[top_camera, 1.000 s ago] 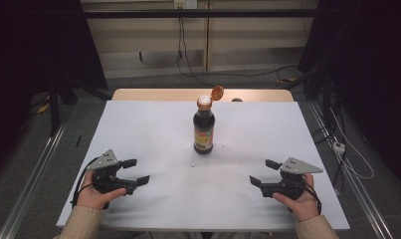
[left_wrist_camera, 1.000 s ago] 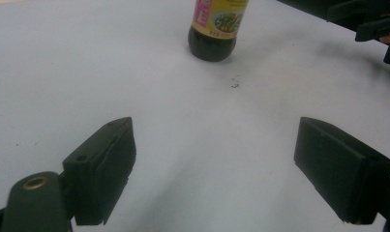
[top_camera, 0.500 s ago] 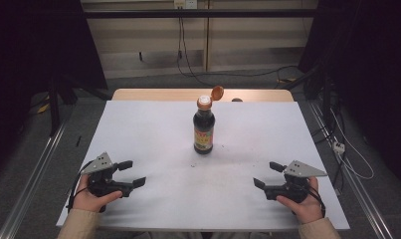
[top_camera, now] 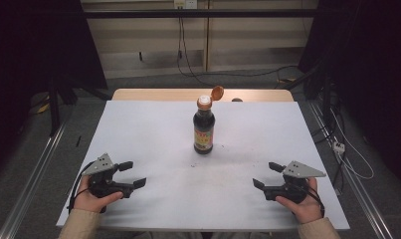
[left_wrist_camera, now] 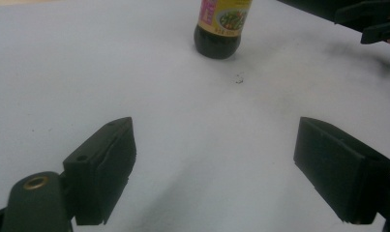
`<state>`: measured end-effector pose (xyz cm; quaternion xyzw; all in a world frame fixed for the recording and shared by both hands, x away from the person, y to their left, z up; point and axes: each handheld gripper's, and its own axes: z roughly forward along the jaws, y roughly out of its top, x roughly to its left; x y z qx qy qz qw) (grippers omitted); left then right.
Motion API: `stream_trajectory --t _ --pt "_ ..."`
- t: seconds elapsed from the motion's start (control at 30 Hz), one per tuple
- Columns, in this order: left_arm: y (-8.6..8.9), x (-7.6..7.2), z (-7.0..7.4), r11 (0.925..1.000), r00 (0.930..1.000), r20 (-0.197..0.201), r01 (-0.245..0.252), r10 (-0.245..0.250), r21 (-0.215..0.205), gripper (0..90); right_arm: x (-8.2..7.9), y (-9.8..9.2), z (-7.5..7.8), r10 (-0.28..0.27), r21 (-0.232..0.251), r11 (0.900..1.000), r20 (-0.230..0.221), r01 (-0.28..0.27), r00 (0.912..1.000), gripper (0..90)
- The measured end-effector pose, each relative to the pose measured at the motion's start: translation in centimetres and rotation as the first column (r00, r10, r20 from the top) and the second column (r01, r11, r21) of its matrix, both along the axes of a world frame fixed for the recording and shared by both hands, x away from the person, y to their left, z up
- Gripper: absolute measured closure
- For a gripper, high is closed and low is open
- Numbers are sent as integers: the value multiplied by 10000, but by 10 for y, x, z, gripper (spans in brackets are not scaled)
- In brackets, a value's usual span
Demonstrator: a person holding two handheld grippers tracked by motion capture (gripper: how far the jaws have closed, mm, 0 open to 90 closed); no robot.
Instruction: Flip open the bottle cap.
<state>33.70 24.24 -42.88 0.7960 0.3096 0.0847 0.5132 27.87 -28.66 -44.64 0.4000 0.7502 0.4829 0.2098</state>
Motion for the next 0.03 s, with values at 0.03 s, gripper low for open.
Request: stream_trajectory --t 0.03 --pt "0 0 0 10000 10000 0 0 0 0 149 0 0 0 -5 6 10000 -2 5 10000 147"
